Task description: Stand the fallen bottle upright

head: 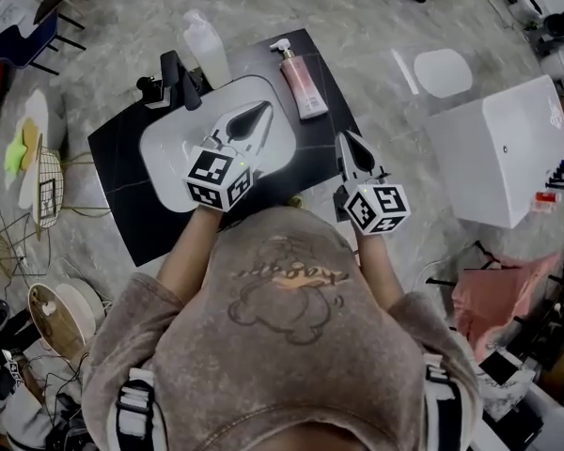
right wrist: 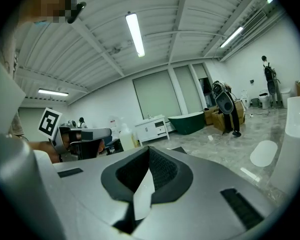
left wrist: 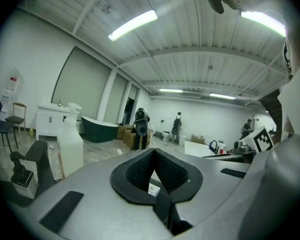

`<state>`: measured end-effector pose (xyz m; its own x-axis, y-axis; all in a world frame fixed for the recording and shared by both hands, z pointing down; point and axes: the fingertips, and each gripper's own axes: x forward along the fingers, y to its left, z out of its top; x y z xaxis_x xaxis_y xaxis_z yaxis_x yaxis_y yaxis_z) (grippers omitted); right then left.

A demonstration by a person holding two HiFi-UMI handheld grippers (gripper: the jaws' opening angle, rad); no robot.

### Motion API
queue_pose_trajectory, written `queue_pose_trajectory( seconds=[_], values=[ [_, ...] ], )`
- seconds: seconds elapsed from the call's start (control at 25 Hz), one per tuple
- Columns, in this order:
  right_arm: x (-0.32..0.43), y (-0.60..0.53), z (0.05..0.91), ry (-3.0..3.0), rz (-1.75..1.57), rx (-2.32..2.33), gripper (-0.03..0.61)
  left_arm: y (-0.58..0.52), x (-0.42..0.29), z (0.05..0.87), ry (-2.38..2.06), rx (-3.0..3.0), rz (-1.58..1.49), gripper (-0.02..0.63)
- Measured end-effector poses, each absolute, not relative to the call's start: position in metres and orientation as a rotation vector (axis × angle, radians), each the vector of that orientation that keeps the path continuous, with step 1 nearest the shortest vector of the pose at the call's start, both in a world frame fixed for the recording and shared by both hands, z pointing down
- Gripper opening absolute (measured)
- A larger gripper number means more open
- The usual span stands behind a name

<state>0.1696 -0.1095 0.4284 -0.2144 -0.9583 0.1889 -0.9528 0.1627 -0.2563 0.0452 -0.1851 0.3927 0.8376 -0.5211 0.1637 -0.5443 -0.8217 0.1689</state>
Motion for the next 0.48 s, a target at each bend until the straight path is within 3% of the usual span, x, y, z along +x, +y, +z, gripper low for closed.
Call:
queue_pose_trajectory(
  seconds=[0.28, 0.4, 0.48],
  values=[
    [0.169, -0.127, 0.431, 2.434, -0.511, -1.907, -0.003, -0.182, 0.050, 0.394, -0.845, 2.808, 0.164, 0.018],
    [0.167, -0.135, 0.431, 2.464, -0.519, -1.875, 0.090, -0.182, 0.051, 0.394, -0.853, 2.804, 0.161, 0.018],
    [0.167, -0.140, 0.431, 2.472, -0.515, -1.867, 0.099, -0.182, 0.051, 0.395, -0.855, 2.802, 0.161, 0.018]
  ],
)
